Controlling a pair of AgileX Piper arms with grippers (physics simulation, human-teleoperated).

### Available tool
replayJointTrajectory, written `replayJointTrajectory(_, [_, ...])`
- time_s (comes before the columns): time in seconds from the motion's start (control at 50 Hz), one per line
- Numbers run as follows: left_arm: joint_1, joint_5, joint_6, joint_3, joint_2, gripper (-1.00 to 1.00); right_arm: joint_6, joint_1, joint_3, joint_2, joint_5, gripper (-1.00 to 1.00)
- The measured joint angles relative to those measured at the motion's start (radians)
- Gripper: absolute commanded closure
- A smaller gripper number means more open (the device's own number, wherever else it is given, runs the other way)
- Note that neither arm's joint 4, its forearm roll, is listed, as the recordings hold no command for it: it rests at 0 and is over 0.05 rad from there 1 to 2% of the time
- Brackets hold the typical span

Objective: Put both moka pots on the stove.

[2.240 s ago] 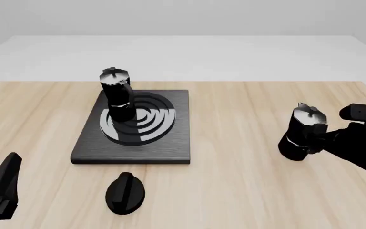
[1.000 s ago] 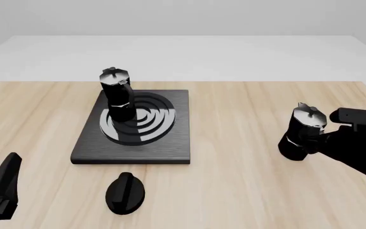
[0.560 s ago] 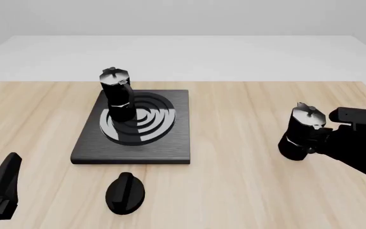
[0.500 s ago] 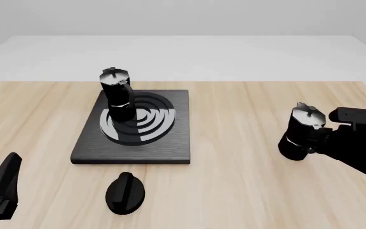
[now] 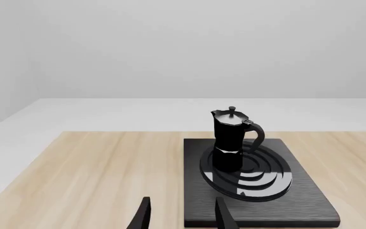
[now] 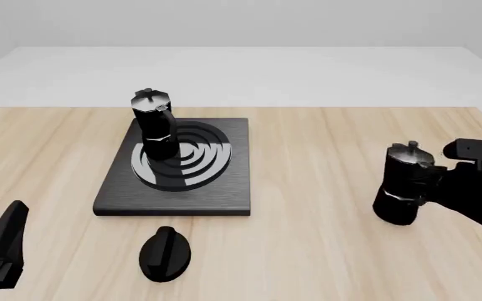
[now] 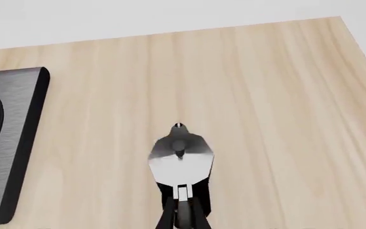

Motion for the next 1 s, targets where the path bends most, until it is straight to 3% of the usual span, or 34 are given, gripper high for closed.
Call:
replayJointTrajectory(0.46, [0.0,0.0,0.0,0.0,0.0,-1.0,0.003,0.016,-0.037,-0.146,0.106,1.0])
replayJointTrajectory(1.0, [0.0,0.0,0.0,0.0,0.0,-1.0,-0.011,0.07,-0.15,-0.199,0.16,1.0])
